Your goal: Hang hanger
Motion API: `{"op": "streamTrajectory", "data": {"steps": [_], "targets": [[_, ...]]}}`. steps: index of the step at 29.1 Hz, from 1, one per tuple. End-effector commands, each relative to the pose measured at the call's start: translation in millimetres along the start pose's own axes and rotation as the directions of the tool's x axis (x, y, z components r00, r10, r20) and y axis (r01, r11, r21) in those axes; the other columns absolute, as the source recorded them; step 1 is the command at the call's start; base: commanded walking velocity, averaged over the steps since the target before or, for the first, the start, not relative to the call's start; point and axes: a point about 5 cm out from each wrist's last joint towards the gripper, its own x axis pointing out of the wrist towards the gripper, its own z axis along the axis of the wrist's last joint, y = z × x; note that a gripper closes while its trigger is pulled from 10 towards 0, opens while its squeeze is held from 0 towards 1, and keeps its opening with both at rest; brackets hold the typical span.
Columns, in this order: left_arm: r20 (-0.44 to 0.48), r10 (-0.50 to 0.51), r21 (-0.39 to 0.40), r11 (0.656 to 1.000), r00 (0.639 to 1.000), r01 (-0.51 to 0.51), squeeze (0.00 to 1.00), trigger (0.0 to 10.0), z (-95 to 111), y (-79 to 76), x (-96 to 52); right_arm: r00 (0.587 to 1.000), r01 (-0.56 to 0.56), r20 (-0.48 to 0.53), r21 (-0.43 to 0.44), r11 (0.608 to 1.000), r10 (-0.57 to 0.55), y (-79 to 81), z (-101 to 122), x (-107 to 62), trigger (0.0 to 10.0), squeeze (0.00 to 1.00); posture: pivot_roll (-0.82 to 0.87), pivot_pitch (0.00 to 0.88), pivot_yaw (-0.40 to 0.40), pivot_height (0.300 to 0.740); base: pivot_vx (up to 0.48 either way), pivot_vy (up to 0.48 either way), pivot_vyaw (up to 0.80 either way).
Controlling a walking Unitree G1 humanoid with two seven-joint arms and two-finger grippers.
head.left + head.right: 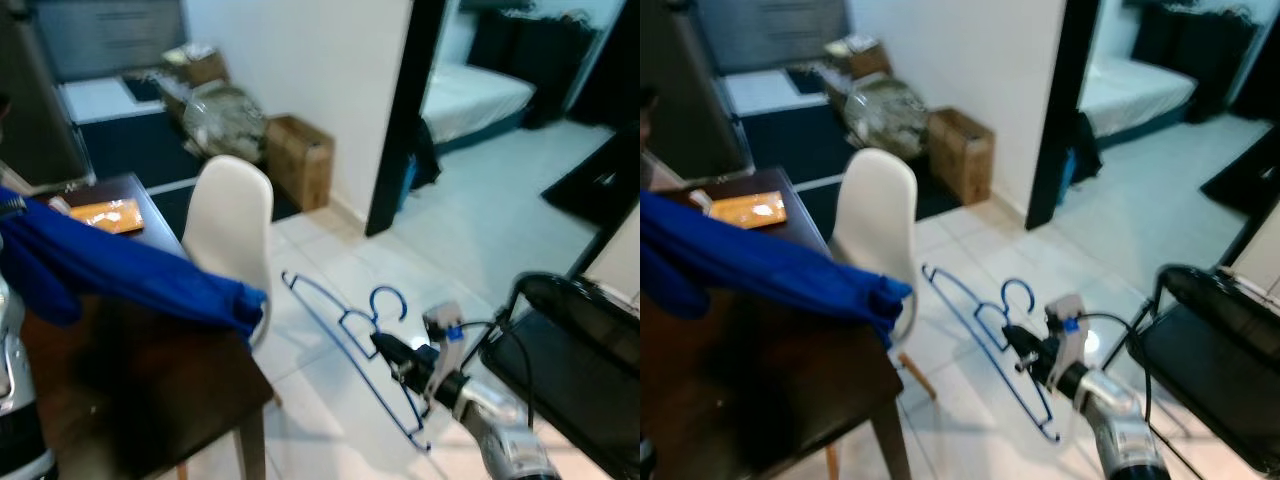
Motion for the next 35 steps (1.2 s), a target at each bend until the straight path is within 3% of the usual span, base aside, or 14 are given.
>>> {"op": "streamTrajectory", "data": {"steps": [1,9,11,13,14,16,19,22,27,29,30,31,33,35], "targets": [[-0.039,0.031,0.022,0.999,0.999,-0.03,0.0,10.0,-7,2.5,-1.8,1.0,0.01,0.01,0.0,1.0,-0.01,0.1,2,-0.1,10.0,0.0,0.03,0.0,-0.053,0.74,0.0,0.0,0.73],[-0.011,0.036,0.072,0.997,0.999,-0.035,0.0,10.0,-1,-2.2,-7.2,1.0,0.023,0.01,0.016,1.0,-0.023,-1.5,1,-0.5,10.0,0.0,0.04,0.0,-0.056,0.74,0.0,0.0,0.73],[0.156,0.063,0.116,0.99,0.986,-0.082,0.0,10.0,38,6.8,2.0,0.999,0.046,0.021,0.07,0.996,-0.048,-5.3,2,-0.2,10.0,0.0,0.05,0.0,-0.063,0.74,0.0,0.0,0.34],[0.156,0.063,0.116,0.99,0.986,-0.082,0.0,10.0,38,6.8,2.0,0.999,0.046,0.021,0.07,0.996,-0.048,-5.3,2,-0.2,10.0,0.0,0.05,0.0,-0.063,0.74,0.0,0.0,0.0],[0.25,0.074,0.129,0.986,0.965,-0.109,0.0,10.0,62,13.2,7.6,0.998,0.055,0.024,0.091,0.994,-0.057,-6.6,2,-0.1,10.0,0.0,0.05,0.0,-0.063,0.74,0.0,0.0,0.0],[0.25,0.074,0.129,0.986,0.965,-0.109,0.0,10.0,62,13.2,7.6,0.998,0.055,0.024,0.091,0.994,-0.057,-6.6,2,-0.1,10.0,0.0,0.05,0.0,-0.063,0.74,0.0,0.0,0.0],[0.388,0.072,0.146,0.98,0.919,-0.139,0.0,10.0,100,17.7,10.1,0.997,0.065,0.026,0.111,0.992,-0.068,-7.9,2,0.0,10.0,0.0,0.06,0.0,-0.062,0.74,0.0,0.0,0.0],[0.432,0.061,0.164,0.976,0.9,-0.144,0.0,10.0,110,15.6,8.5,0.997,0.065,0.026,0.115,0.991,-0.069,-8.0,2,0.3,10.0,0.0,0.06,0.0,-0.065,0.74,0.0,0.0,0.0],[0.415,0.037,0.178,0.977,0.909,-0.121,0.0,10.0,106,8.1,7.0,0.997,0.067,0.028,0.12,0.991,-0.07,-7.9,2,0.8,10.0,0.0,0.06,0.0,-0.063,0.74,0.0,0.0,0.0],[0.347,0.006,0.165,0.984,0.938,-0.067,0.0,10.0,89,-0.2,6.4,0.997,0.068,0.029,0.12,0.99,-0.072,-8.0,3,0.9,10.0,0.0,0.05,0.0,-0.058,0.74,0.0,0.0,0.0],[0.262,-0.031,0.131,0.991,0.965,-0.003,0.0,10.0,70,-11.1,3.7,0.997,0.069,0.029,0.119,0.99,-0.073,-8.1,3,0.8,10.0,0.0,0.04,0.0,-0.055,0.74,0.0,0.0,0.0],[0.262,-0.031,0.131,0.991,0.965,-0.003,0.0,10.0,70,-11.1,3.7,0.997,0.069,0.029,0.119,0.99,-0.073,-8.1,3,0.8,10.0,0.0,0.04,0.0,-0.055,0.74,0.0,0.0,0.0],[0.111,-0.131,0.058,0.99,0.985,0.125,0.0,10.0,36,-34.4,-5.4,0.997,0.072,0.028,0.119,0.99,-0.076,-8.4,3,0.3,10.0,0.0,0.04,0.0,-0.051,0.74,0.0,0.0,0.0],[0.069,-0.177,0.046,0.984,0.982,0.174,0.0,10.0,26,-43.9,-10.4,0.997,0.068,0.028,0.12,0.99,-0.072,-8.0,3,0.0,10.0,0.0,0.04,0.0,-0.051,0.74,0.0,0.0,0.0]]}}
